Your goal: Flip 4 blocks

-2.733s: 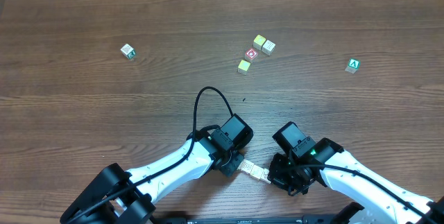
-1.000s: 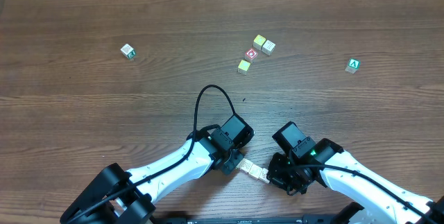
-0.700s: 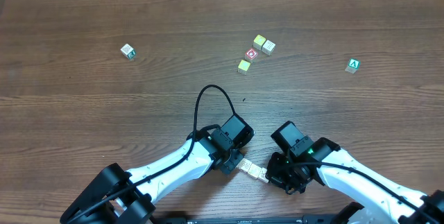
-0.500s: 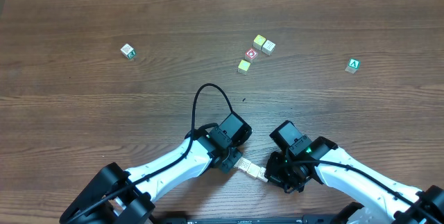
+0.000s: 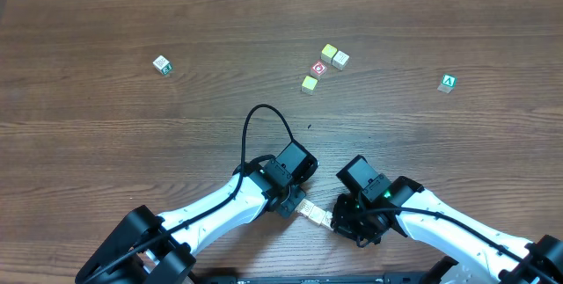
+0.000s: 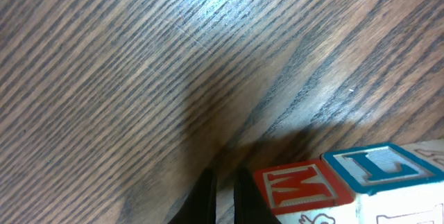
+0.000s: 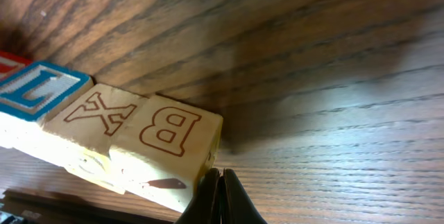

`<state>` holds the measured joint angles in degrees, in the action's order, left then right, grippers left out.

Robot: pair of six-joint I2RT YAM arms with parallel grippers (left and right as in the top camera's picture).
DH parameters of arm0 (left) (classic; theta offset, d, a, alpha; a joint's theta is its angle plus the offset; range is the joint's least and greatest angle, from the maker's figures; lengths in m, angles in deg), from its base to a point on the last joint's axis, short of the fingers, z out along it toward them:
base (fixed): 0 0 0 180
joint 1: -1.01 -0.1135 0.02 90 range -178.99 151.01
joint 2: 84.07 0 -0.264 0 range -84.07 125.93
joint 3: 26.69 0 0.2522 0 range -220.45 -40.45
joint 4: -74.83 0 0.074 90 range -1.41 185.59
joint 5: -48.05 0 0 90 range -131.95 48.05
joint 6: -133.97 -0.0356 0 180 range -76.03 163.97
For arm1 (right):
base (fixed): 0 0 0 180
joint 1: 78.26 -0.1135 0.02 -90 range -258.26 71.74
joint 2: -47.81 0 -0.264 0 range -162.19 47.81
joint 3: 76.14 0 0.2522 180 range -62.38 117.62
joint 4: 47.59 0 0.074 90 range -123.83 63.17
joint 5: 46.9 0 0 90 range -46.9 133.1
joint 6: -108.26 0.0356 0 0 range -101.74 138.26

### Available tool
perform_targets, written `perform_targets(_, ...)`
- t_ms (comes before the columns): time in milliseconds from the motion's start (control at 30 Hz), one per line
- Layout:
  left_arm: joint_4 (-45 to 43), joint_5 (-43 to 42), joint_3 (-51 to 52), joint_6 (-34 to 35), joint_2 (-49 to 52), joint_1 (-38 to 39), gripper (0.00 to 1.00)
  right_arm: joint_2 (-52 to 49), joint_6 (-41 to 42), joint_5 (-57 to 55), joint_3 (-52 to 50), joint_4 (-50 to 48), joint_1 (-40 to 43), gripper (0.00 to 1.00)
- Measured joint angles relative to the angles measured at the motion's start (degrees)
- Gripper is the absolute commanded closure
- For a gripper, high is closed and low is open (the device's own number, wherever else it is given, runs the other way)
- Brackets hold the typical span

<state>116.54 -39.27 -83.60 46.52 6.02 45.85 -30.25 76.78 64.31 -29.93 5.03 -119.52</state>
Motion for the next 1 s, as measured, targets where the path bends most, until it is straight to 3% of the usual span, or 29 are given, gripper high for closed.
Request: perform_targets(1000, -0.35, 1.09, 0.0, -6.08, 0.0, 0.0, 0.96, 0.0, 3.65, 1.55, -0.22, -1.88, -3.85, 0.96)
